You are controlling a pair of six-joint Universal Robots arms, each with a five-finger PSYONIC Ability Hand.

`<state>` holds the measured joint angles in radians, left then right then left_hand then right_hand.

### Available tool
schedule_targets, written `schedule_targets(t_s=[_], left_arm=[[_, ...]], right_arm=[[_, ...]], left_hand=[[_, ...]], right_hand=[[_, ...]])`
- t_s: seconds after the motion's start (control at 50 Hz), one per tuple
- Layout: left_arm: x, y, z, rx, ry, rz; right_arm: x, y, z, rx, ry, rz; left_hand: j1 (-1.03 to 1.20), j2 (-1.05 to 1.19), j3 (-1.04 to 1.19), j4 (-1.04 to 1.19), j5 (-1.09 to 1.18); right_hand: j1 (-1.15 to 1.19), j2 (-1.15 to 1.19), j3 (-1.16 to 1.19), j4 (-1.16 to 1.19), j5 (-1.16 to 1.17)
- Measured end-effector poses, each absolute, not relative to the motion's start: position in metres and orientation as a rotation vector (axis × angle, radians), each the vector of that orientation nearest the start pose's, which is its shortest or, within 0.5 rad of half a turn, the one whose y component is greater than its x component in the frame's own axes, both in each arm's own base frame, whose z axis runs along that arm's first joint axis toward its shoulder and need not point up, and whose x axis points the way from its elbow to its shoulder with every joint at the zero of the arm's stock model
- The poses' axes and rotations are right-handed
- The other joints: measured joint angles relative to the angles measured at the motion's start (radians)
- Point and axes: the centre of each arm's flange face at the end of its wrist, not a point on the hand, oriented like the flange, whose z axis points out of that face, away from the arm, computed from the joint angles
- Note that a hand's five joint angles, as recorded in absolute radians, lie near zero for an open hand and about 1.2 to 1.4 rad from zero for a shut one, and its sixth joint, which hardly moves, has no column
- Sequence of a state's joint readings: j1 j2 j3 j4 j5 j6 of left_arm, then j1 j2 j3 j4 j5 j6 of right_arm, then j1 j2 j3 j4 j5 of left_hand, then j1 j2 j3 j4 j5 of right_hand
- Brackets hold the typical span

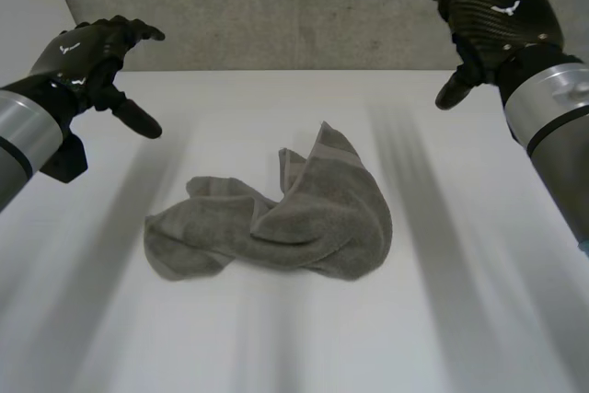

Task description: Fold the towel.

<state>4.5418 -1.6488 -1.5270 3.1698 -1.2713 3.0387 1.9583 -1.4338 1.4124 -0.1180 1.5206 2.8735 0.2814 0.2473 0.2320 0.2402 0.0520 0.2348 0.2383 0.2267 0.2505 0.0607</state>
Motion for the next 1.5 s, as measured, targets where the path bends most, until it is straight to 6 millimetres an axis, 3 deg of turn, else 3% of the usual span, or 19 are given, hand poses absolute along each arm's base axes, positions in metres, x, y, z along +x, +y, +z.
schedule_targets(t_s=[0.14, 0.38, 0.82, 1.14, 1.34, 1.5], left_arm=[[-0.21, -0.283, 0.316, 0.397, 2.643, -2.382], [-0.209, -0.282, 0.32, 0.378, 2.646, -2.387], [-0.207, -0.282, 0.317, 0.358, 2.632, -2.371], [-0.218, -0.276, 0.311, 0.548, 2.484, -2.301], [-0.223, -0.278, 0.293, 0.591, 2.54, -2.244], [-0.233, -0.301, 0.243, 0.689, 2.63, -2.128]], right_arm=[[0.247, -0.276, 0.328, -0.643, 1.977, -2.172], [0.234, -0.283, 0.328, -0.584, 2.034, -1.982], [0.227, -0.285, 0.333, -0.549, 2.068, -1.982], [0.229, -0.284, 0.331, -0.569, 2.062, -1.973], [0.249, -0.282, 0.317, -0.767, 1.989, -1.876], [0.3, -0.296, 0.268, -1.091, 1.871, -1.713]], left_hand=[[0.0, 0.0, 0.0, 0.0, 0.0], [0.0, 0.0, 0.0, 0.0, 0.0], [0.0, 0.0, 0.0, 0.0, 0.0], [0.0, 0.0, 0.0, 0.0, 0.0], [0.0, 0.0, 0.0, 0.0, 0.0], [0.0, 0.0, 0.0, 0.0, 0.0]], right_hand=[[0.0, 0.0, 0.0, 0.0, 0.0], [0.0, 0.0, 0.0, 0.0, 0.0], [0.0, 0.0, 0.0, 0.0, 0.0], [0.0, 0.0, 0.0, 0.0, 0.0], [0.0, 0.0, 0.0, 0.0, 0.0], [-0.001, 0.0, 0.0, 0.0, 0.0]])
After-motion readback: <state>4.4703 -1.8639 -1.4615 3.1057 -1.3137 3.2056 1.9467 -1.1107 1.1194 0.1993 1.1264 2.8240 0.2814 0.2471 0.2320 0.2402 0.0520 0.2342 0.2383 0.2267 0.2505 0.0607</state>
